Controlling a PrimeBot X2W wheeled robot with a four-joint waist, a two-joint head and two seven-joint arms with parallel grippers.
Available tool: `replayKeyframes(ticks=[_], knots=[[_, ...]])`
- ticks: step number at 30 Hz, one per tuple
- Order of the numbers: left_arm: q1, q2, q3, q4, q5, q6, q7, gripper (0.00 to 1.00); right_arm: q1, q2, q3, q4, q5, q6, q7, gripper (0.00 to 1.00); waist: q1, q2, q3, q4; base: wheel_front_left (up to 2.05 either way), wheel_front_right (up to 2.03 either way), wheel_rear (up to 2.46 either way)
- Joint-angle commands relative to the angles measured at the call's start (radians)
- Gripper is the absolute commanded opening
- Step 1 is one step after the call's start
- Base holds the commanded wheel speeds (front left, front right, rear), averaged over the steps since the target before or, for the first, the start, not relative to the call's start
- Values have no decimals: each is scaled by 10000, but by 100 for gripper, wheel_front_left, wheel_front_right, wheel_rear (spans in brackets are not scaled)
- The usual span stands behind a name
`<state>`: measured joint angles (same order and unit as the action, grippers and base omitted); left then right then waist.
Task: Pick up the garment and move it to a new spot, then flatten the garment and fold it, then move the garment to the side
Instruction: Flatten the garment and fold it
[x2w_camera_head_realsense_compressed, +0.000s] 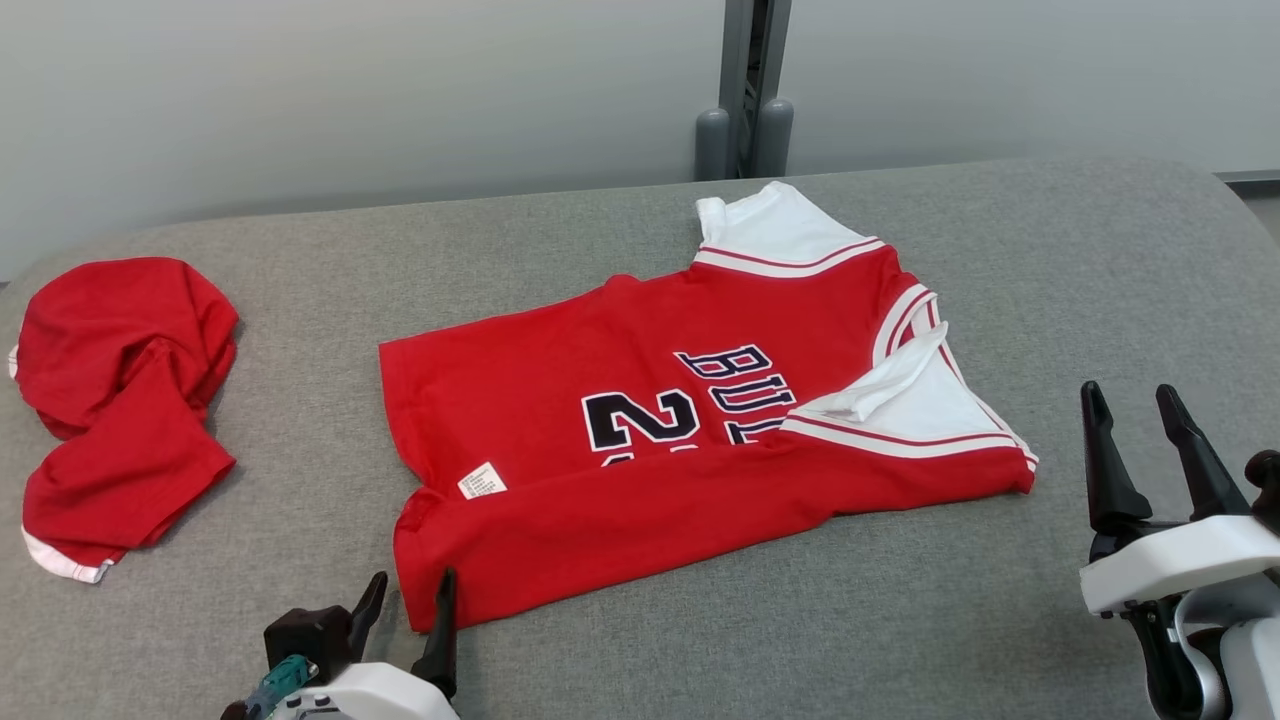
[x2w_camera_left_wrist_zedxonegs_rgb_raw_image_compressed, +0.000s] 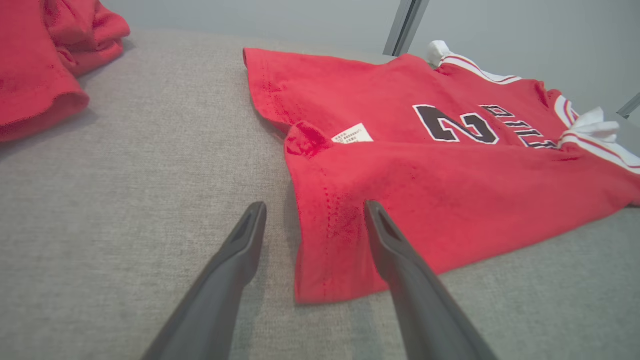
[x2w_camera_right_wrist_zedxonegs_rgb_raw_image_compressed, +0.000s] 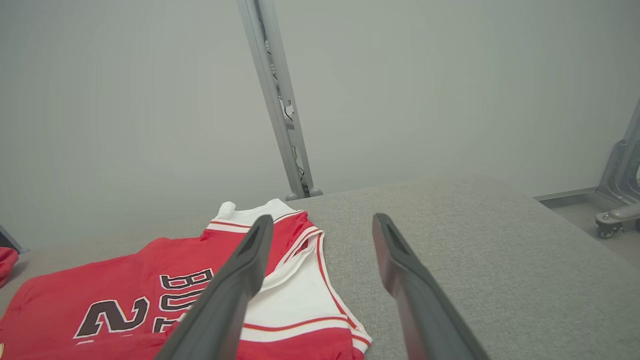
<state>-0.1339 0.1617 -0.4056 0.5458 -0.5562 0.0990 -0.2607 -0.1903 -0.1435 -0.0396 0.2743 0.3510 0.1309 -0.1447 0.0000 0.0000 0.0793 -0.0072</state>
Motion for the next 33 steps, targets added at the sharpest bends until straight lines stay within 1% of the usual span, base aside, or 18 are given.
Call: replayKeyframes(ticks=[1, 5, 10, 18, 19, 20, 21, 26, 30, 33], knots=[[-167, -89, 169, 211, -197, -83, -46, 100, 120, -15, -28, -77, -93, -4, 33, 100, 0, 0, 26, -107, 0, 0, 0], [-340, -261, 386, 823, -470, -346, -46, 100, 128, 0, -30, -242, -139, -4, 104, 100, 0, 0, 137, -284, 0, 0, 0], [-605, -336, 492, 1478, -597, -394, -46, 100, 131, 4, -59, -327, -164, -4, 138, 100, 0, 0, 214, -420, 0, 0, 0], [-1023, -478, 159, 2736, -580, -696, 366, 100, 95, 30, -53, -375, -265, -4, 138, 100, 0, 0, 294, -586, 0, 0, 0], [-1055, -504, 119, 2832, -573, -735, 383, 66, 101, 37, -62, -369, -275, -4, 128, 100, 0, 0, 295, -588, 0, 0, 0], [-1079, -525, 91, 2903, -572, -778, 369, 12, 115, 41, -94, -341, -286, -4, 127, 100, 0, 0, 297, -582, 0, 0, 0], [-1114, -550, 31, 2952, -541, -852, 348, 0, 133, 38, -123, -288, -307, -4, 171, 100, 0, 0, 297, -567, 0, 0, 0], [-1356, -459, -66, 2810, -340, -994, 129, 0, 136, 186, -471, 209, -615, -4, 623, 100, 0, 0, 327, -245, 0, 0, 0], [-1417, -344, -65, 2322, -131, -950, 13, 0, -24, 330, -672, 771, -557, -4, 932, 100, 0, 0, 391, 104, 0, 0, 0], [-1371, -307, -123, 1872, 50, -860, -19, 0, -82, 347, -814, 1486, -700, -4, 1176, 100, 0, 0, 479, 418, 0, 0, 0]])
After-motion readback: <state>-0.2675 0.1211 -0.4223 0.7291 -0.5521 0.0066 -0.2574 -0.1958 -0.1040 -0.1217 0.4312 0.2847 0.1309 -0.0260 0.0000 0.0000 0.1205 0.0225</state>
